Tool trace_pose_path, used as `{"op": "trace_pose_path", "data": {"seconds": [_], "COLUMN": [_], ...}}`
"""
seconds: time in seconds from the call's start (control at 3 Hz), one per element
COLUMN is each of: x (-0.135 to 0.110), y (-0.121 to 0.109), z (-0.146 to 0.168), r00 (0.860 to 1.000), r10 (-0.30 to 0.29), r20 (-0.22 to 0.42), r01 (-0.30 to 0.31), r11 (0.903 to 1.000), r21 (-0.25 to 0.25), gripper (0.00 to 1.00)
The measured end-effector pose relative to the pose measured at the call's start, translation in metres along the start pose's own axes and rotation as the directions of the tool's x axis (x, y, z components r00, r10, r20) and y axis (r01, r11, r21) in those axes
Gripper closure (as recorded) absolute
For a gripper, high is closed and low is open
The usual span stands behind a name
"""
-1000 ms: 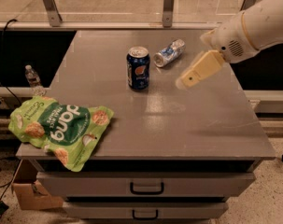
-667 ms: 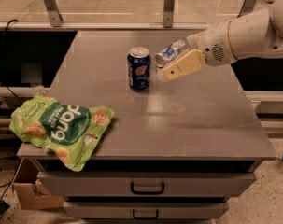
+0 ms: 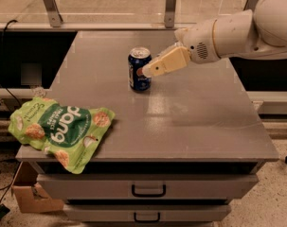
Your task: Knock pepsi can over
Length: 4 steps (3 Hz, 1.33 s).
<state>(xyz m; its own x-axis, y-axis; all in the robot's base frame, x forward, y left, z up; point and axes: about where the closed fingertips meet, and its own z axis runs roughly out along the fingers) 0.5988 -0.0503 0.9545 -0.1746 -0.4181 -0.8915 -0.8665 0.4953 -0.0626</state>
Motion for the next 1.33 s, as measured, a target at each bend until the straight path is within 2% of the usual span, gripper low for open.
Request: {"op": "trace_pose_path", "data": {"seconds": [0.33, 0.67, 1.0, 1.33], "x": [0.005, 0.012, 0.018, 0.017], "y": [0.009, 0.018, 0.022, 0.016], "z": [0.008, 0.023, 0.039, 0.053], "r00": [1.0, 0.999, 0.998, 0.996], "r10": [-0.003, 0.011, -0.009, -0.029], "r20": [0.013, 0.053, 0.061, 0.086], "r01": [0.003, -0.009, 0.01, 0.03], "r11": [0.9999, 0.9996, 0.9996, 0.9995], "r21": [-0.012, -0.028, -0.025, -0.008], "gripper": [0.0, 0.0, 0.0, 0.0]}}
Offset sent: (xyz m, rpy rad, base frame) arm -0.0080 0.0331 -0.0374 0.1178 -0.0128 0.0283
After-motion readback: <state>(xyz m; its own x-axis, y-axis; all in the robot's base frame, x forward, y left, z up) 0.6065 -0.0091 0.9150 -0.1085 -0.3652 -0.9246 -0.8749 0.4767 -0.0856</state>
